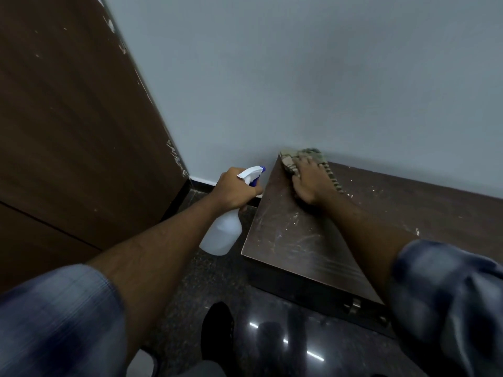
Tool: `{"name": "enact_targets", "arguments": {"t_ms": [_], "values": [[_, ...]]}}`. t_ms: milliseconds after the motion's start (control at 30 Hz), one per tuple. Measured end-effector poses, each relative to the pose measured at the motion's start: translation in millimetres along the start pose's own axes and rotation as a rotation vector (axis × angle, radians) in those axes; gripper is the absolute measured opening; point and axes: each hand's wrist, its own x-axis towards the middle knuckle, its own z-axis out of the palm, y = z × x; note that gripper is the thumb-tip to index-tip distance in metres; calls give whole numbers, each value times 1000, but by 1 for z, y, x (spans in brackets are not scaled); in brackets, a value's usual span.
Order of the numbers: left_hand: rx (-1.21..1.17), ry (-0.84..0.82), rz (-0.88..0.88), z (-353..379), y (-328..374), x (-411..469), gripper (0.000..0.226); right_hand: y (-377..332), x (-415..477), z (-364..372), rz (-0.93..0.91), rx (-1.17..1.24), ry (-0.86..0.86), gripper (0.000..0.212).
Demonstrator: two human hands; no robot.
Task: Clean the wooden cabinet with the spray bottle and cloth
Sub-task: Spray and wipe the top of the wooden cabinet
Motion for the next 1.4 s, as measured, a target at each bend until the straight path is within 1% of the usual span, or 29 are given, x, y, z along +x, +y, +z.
{"name": "enact_targets", "arguments": {"t_ms": [33,133,167,200,267,300,400,433,533,567,633,667,700,800,833,867,967,1000,1033,1067,1133,1167,1200,1233,1267,1300,1333,1367,1400], "values": [[2,-14,13,0,1,1,15,-10,-2,5,-35,33,7,60],[47,-19,57,-2,2,3,15,-15,-26,19,-416,1,-107,63],[66,-16,72,-2,1,3,16,-7,-21,13,-465,-4,-100,60],[82,-11,83,-2,1,2,17,-1,-8,6,-395,-9,-54,57],[79,2,82,1,1,3,17,-8,11,-6,-129,-14,-2,58],[72,9,77,1,1,4,18,-19,12,-5,-129,-37,19,59],[75,30,64,2,0,1,24,-37,-3,14,-499,-153,-53,52],[75,32,56,3,-1,-1,22,-31,-5,12,-503,-184,-58,53],[30,9,22,4,-1,-9,18,-17,-2,5,-77,-120,7,61],[23,10,13,3,0,-13,17,-18,-9,9,-92,-119,31,61],[20,10,4,1,2,-23,19,-23,-43,14,-281,-107,-6,58],[27,8,3,-1,1,-30,19,-18,-62,16,-305,-62,-21,58],[43,3,3,-1,-1,-37,19,-10,-81,16,-246,2,-10,58],[59,-19,-8,-3,-9,-63,15,8,-119,15,116,152,108,58],[49,-36,-12,-3,-12,-71,13,6,-130,16,163,158,107,58],[41,-46,-26,-2,-16,-79,12,4,-141,19,159,157,90,58],[46,-36,-72,3,-26,-98,13,2,-176,26,-52,65,15,61],[50,-37,-72,4,-28,-103,11,7,-179,25,-86,45,-19,61],[49,-35,-67,4,-29,-106,9,10,-175,21,-69,46,-26,60],[45,-27,-62,4,-31,-108,9,9,-165,18,-2,52,-4,59],[30,-4,-61,2,-30,-112,11,-2,-142,14,235,58,23,61],[25,13,-65,0,-29,-112,13,-17,-137,18,281,11,18,63],[21,25,-67,-2,-28,-113,15,-33,-138,25,206,-36,11,63],[12,30,-67,-5,-27,-112,17,-47,-145,37,47,-72,8,63],[2,29,-66,-8,-27,-112,17,-56,-161,49,-132,-115,-41,63],[-6,30,-66,-10,-29,-112,12,-55,-170,54,-255,-139,-88,62],[-11,39,-69,-12,-33,-114,7,-49,-167,49,-304,-143,-116,62],[-15,51,-70,-13,-38,-115,6,-42,-155,44,-253,-132,-109,61],[-16,57,-73,-13,-44,-116,8,-36,-135,38,-109,-92,-79,60]]}}
